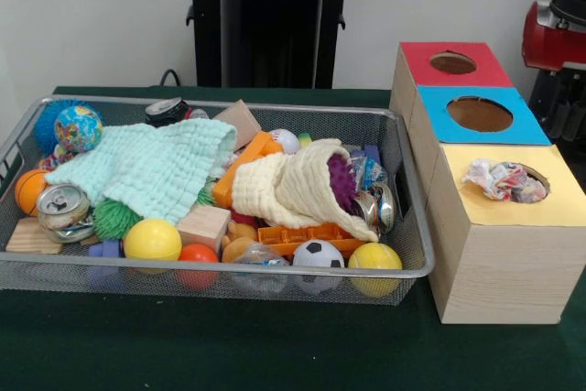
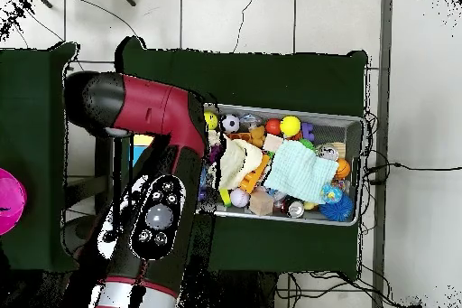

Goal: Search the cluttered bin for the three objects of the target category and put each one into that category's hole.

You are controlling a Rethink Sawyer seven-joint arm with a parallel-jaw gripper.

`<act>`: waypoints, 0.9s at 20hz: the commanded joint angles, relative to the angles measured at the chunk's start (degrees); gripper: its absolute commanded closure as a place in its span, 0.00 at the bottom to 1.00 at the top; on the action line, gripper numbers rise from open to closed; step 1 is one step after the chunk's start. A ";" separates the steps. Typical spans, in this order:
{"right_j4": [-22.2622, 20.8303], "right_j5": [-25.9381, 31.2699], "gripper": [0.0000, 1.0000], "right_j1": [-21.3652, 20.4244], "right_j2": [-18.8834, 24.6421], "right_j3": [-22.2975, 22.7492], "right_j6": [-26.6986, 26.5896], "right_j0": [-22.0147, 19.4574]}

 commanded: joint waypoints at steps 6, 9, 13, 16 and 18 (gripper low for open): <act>-3.40 4.50 1.00 4.31 3.73 3.34 13.10 -0.65; -3.24 0.98 1.00 5.52 4.21 4.04 12.96 -0.63; -2.70 -2.44 1.00 6.72 4.79 4.40 13.22 -0.43; -2.35 -3.65 1.00 7.39 4.96 4.33 13.42 -0.33; -2.21 -4.91 1.00 8.02 5.15 4.34 13.32 -0.36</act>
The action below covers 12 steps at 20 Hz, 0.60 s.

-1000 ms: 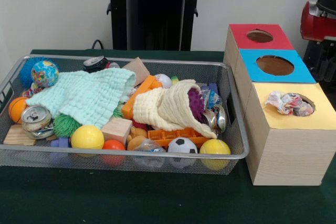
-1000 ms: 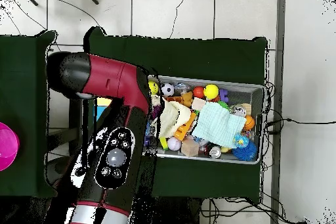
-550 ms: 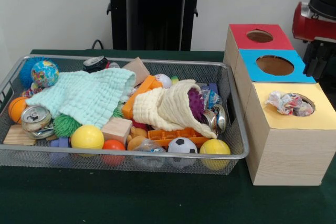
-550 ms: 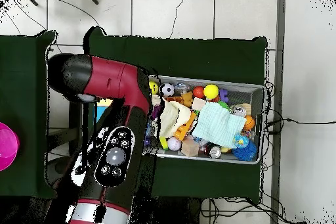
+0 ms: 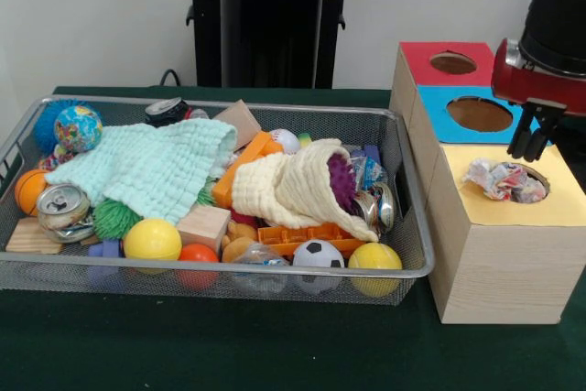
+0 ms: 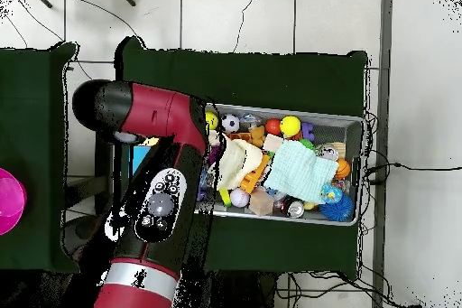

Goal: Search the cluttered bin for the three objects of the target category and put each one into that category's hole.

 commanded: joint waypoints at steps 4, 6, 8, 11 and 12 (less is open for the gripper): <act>-0.62 -6.37 1.00 5.48 5.86 4.07 12.72 -0.79; -0.60 -7.47 1.00 6.73 6.14 3.76 12.65 -0.87; -0.08 -9.72 1.00 7.80 7.03 4.26 12.53 -1.02; 0.67 -10.12 1.00 9.16 8.23 4.16 12.27 -1.41; 1.08 -8.55 1.00 9.66 8.69 3.82 12.46 -1.64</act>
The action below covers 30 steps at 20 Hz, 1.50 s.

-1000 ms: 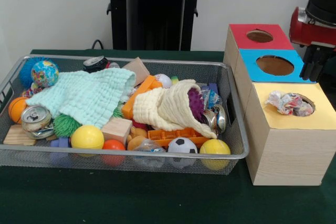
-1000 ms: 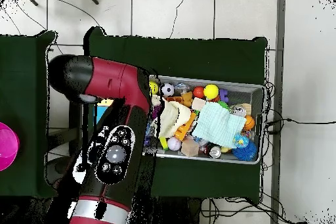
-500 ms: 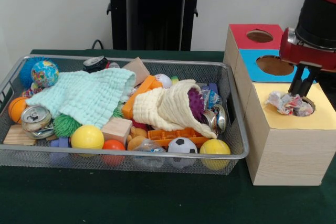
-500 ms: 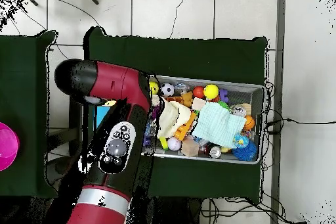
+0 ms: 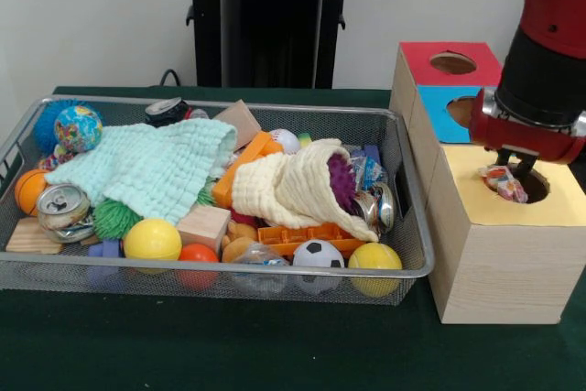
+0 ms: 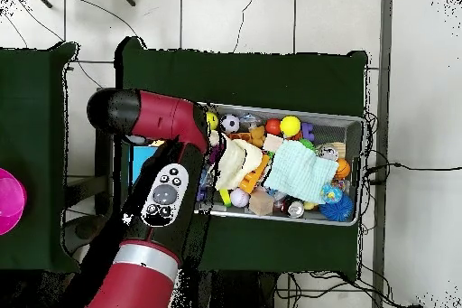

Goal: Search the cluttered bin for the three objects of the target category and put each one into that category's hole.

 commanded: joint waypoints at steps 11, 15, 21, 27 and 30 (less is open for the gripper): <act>3.52 -2.94 1.00 8.35 13.41 4.15 10.50 -3.43; 2.88 0.24 1.00 5.50 12.26 5.18 11.29 -2.75; 1.12 5.84 1.00 0.80 9.12 3.99 11.58 -2.31; -1.68 18.11 1.00 -4.56 5.06 -2.58 10.10 -3.69; -2.53 23.68 1.00 -5.28 4.35 -6.56 9.26 -4.88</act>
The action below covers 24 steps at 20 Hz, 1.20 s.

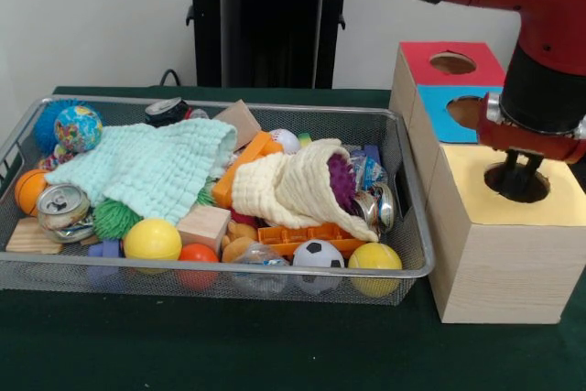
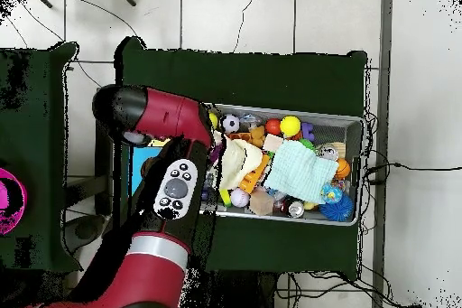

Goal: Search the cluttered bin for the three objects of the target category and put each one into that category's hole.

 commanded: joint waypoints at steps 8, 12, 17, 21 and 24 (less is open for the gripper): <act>-5.80 21.28 1.00 -6.37 1.98 -9.44 7.22 -5.38; -7.38 21.26 1.00 -6.05 2.14 -10.85 5.34 -6.68; -10.66 21.03 1.00 -6.10 2.37 -12.22 0.13 -9.60; -13.84 18.15 1.00 -4.90 4.04 -12.27 -6.46 -13.41; -16.59 15.46 1.00 -4.35 5.11 -11.58 -10.36 -15.78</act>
